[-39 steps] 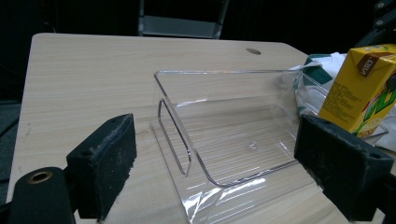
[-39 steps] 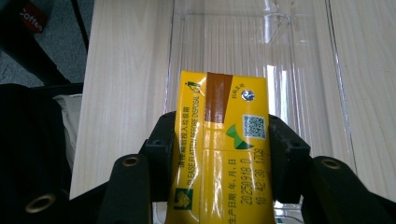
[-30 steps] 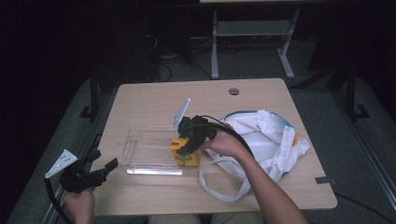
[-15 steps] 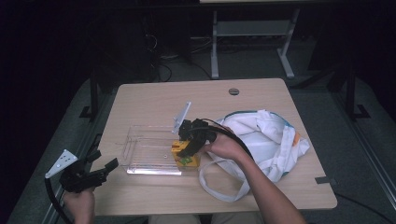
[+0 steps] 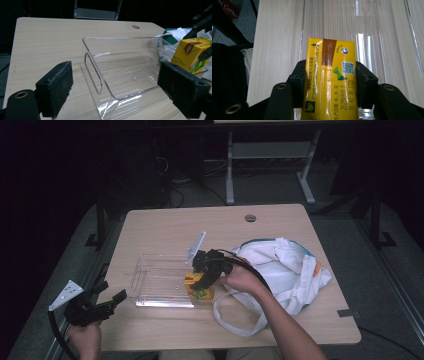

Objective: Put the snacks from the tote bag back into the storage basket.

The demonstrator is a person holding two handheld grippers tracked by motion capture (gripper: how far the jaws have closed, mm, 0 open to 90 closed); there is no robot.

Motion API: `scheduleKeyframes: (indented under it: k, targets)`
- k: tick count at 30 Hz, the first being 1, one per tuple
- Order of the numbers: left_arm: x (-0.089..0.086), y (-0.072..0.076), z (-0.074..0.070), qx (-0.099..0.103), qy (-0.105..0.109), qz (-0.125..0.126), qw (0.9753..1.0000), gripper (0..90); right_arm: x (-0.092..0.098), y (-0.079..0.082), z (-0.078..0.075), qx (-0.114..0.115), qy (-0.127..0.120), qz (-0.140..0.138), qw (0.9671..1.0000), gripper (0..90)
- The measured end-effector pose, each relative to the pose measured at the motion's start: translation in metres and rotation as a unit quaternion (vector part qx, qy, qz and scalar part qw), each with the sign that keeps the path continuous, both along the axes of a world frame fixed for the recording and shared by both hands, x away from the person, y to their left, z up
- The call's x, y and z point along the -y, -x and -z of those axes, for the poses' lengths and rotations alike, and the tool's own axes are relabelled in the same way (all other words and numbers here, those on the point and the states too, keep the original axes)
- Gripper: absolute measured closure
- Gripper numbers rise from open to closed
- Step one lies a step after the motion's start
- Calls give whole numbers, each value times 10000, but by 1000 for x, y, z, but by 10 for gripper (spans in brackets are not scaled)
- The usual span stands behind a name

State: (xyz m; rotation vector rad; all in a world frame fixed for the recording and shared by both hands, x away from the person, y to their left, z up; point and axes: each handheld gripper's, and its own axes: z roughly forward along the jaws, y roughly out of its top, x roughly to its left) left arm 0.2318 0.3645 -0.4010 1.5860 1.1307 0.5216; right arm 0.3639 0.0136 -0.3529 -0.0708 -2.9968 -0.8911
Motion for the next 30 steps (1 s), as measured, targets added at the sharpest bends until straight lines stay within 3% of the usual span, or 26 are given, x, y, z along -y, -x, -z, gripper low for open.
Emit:
scheduleKeyframes:
  k: [30]
  targets:
    - [0,0,0,6,0,6,10000,126,2,-1,10,-21,15,5,10000,512]
